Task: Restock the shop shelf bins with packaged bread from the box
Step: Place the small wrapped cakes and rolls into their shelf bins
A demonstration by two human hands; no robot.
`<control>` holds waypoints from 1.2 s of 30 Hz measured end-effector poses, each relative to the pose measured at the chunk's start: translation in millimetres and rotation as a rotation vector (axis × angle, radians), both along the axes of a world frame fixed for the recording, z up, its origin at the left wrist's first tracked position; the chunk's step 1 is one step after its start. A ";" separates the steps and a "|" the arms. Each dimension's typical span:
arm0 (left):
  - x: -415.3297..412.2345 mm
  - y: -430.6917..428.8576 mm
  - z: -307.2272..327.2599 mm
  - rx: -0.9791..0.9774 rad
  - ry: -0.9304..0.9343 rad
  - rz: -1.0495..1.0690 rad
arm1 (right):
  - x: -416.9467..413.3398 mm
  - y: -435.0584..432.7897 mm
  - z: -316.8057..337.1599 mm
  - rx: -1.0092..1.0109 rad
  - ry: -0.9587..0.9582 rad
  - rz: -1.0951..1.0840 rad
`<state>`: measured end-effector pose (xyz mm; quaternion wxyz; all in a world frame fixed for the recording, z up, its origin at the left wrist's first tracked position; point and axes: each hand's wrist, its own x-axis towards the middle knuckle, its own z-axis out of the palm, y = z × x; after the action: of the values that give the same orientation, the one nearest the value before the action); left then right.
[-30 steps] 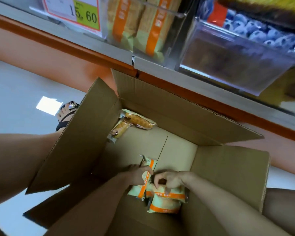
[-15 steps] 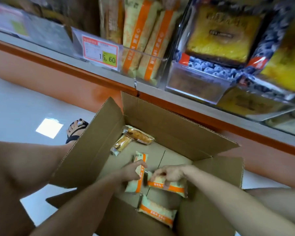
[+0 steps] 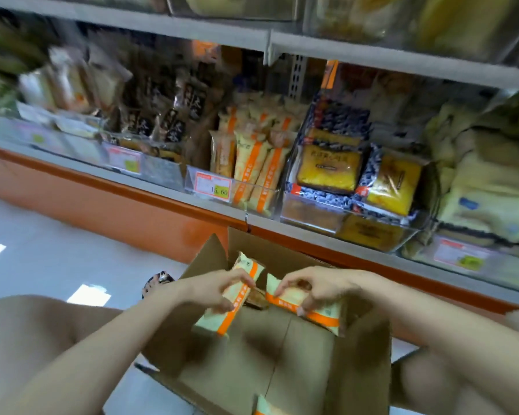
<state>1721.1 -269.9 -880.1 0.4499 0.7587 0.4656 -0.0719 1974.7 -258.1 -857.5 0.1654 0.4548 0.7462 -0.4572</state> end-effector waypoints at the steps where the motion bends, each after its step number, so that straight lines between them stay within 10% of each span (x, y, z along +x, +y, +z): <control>1: -3.9 0.7 18.9 0.039 -0.012 0.007 | -0.9 -0.9 17.9 0.038 0.035 -0.012; 12: -49.0 45.9 122.5 0.319 -0.494 0.339 | -7.4 23.9 124.3 0.329 0.747 -0.545; 22: -40.0 124.3 141.6 0.743 -0.674 0.565 | -50.1 88.7 128.7 0.591 0.962 -0.688; 36: -12.5 157.6 107.9 0.821 -0.354 0.507 | -70.4 124.5 101.7 1.057 0.583 -0.457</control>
<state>1708.5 -112.3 -772.2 0.1903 0.7366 0.5415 0.3579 1904.4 -133.6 -755.8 -0.3919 0.4796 0.7693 -0.1566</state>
